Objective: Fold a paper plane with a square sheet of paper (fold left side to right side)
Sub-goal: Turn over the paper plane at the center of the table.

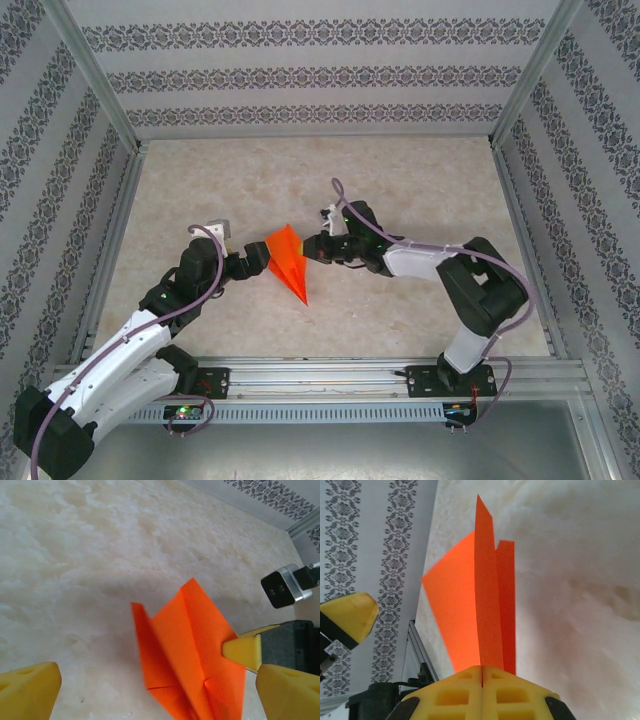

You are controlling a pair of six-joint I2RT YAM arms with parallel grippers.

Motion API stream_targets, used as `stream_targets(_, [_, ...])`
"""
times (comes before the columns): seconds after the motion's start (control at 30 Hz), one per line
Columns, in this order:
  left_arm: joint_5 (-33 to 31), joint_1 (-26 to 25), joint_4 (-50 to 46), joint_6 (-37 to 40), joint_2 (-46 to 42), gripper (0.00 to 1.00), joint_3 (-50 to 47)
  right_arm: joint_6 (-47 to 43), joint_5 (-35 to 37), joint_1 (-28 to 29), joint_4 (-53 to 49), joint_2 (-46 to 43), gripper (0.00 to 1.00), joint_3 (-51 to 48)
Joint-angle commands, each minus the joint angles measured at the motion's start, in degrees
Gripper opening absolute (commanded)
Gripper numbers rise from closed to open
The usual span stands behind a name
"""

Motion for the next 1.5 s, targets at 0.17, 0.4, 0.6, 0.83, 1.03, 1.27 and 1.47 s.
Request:
stream_targets(0.17, [-0.9, 1.24, -2.94, 0.11, -0.56, 1.0, 1.07, 1.76, 1.36, -1.38, 10.28, 12.78, 0.0, 2.38])
stream_targets(0.4, [-0.61, 1.34, -3.39, 0.25, -0.58, 1.0, 1.06, -0.32, 3.23, -3.41, 9.5, 12.0, 0.0, -1.05])
stream_targets(0.6, [-0.35, 1.31, -3.25, 0.11, -0.21, 1.0, 1.03, -0.91, 3.47, -4.69, 8.97, 9.3, 0.0, -3.99])
stream_targets(0.83, [-0.28, 1.32, -3.36, 0.07, 0.45, 1.0, 1.07, -1.78, 4.27, -6.08, 8.08, 5.9, 0.01, -7.47])
stream_targets(1.03, [-0.18, 1.35, -2.93, 0.0, 0.91, 1.0, 1.05, -2.49, 5.15, -6.57, 6.51, 3.6, 0.08, -8.86])
stream_targets(1.27, [-0.11, 1.35, -2.99, 0.41, 1.46, 1.0, 1.22, -3.72, 6.51, -6.77, 3.51, 1.85, 0.25, -9.5])
stream_targets(1.47, [-0.44, 1.39, -3.16, 0.81, 1.36, 1.0, 1.45, -6.47, 10.01, -7.31, -3.98, -2.89, 0.42, -9.44])
